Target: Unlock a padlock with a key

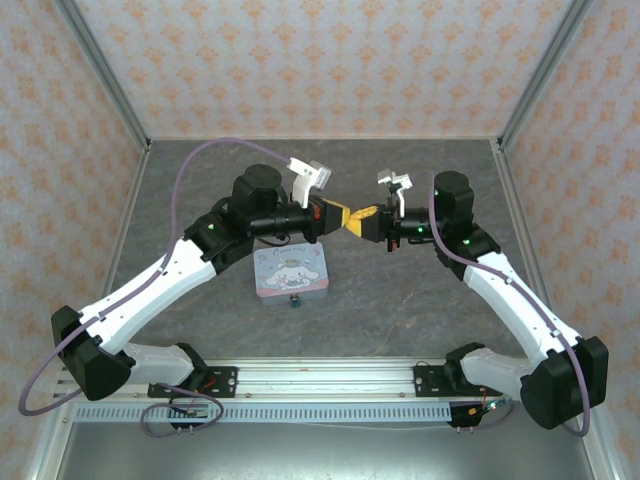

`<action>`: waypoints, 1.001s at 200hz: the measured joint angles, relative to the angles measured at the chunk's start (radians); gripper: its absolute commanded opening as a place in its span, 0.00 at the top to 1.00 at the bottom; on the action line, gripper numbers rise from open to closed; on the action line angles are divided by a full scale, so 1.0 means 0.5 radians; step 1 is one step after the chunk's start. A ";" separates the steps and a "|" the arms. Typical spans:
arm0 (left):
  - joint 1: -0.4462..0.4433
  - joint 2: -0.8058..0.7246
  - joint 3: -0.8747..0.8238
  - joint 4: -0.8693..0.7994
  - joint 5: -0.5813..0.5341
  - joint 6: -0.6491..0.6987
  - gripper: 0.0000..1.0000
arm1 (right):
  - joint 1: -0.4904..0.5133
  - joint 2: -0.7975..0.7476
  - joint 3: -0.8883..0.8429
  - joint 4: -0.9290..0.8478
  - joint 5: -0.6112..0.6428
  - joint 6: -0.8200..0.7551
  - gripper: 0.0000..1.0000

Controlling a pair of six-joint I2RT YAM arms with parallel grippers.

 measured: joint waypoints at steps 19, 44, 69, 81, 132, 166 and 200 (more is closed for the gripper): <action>-0.002 -0.001 0.000 -0.019 -0.033 0.014 0.65 | 0.001 -0.005 0.000 -0.047 0.028 -0.039 1.00; -0.001 -0.031 0.000 -0.053 -0.185 0.009 0.45 | 0.002 -0.032 -0.002 -0.156 0.143 -0.089 1.00; -0.002 -0.137 -0.014 -0.150 -0.411 0.003 0.34 | 0.002 -0.122 -0.044 -0.216 0.346 -0.119 1.00; -0.002 -0.198 -0.028 -0.216 -0.539 -0.008 0.32 | 0.002 -0.168 -0.079 -0.229 0.449 -0.124 1.00; -0.034 -0.325 -0.287 -0.626 -1.100 -0.111 0.22 | 0.002 -0.295 -0.238 -0.301 1.035 -0.130 1.00; -0.178 -0.169 -0.393 -0.924 -1.461 -0.232 0.21 | 0.002 -0.313 -0.268 -0.314 1.309 -0.130 1.00; -0.263 0.087 -0.391 -1.001 -1.627 -0.333 0.24 | 0.002 -0.317 -0.289 -0.314 1.435 -0.128 1.00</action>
